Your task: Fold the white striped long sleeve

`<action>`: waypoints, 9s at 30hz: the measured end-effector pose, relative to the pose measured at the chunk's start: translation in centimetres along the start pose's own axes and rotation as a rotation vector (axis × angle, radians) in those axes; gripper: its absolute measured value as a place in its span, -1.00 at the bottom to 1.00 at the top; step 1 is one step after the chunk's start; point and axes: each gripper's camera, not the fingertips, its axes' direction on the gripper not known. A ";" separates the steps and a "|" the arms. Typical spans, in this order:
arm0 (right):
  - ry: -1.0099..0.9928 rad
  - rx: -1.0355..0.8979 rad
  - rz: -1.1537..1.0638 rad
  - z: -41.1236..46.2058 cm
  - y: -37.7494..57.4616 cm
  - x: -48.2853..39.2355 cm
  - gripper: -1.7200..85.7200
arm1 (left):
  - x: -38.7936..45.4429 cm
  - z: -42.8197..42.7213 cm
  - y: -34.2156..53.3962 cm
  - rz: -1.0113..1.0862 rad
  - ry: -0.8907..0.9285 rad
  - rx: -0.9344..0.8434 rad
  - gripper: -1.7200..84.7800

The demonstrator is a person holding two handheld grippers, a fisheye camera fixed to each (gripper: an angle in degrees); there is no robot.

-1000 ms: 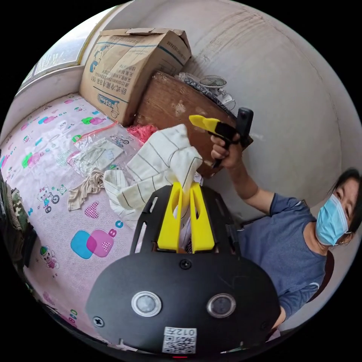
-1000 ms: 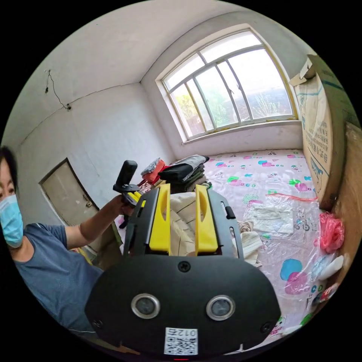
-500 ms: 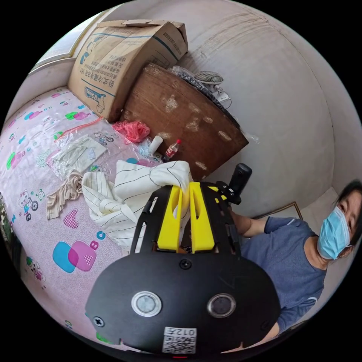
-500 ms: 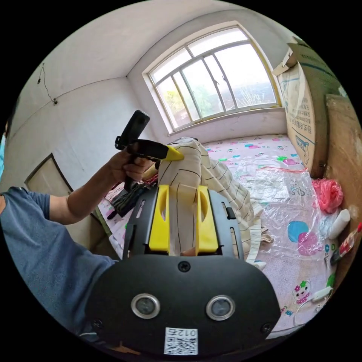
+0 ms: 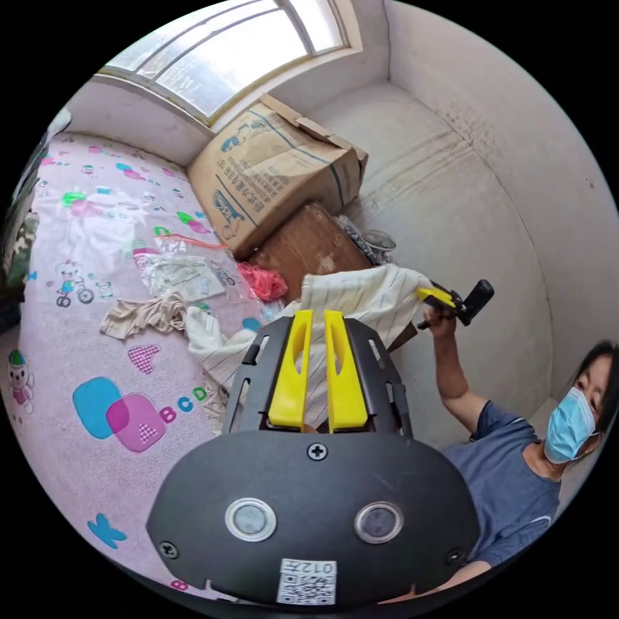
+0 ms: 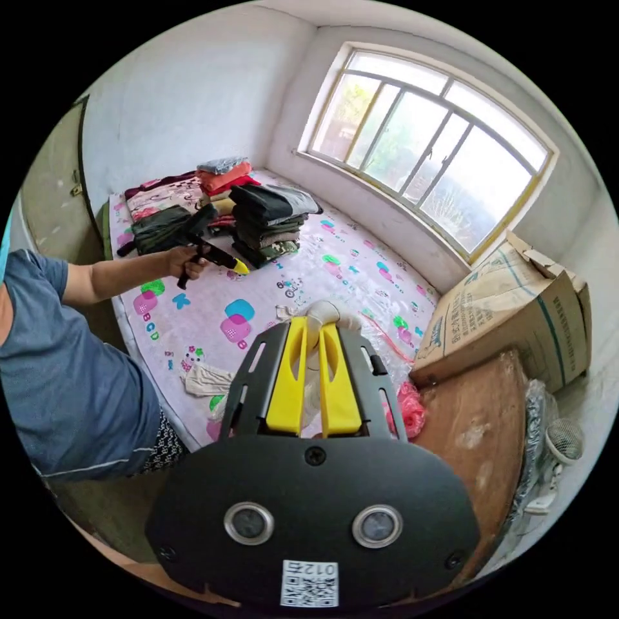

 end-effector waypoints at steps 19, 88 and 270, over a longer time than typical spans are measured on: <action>0.543 -0.124 -0.331 -29.4 -29.2 -9.0 -0.94 | -2.1 -4.6 -1.1 0.075 -0.071 -0.019 -0.79; 0.068 0.566 0.190 -28.0 26.4 2.6 -0.90 | 46.8 -16.5 32.2 0.736 -1.484 0.442 -0.92; -0.307 -0.355 0.237 49.3 71.3 -47.5 -0.85 | -13.5 -6.8 3.3 -0.027 -0.940 -0.380 -0.87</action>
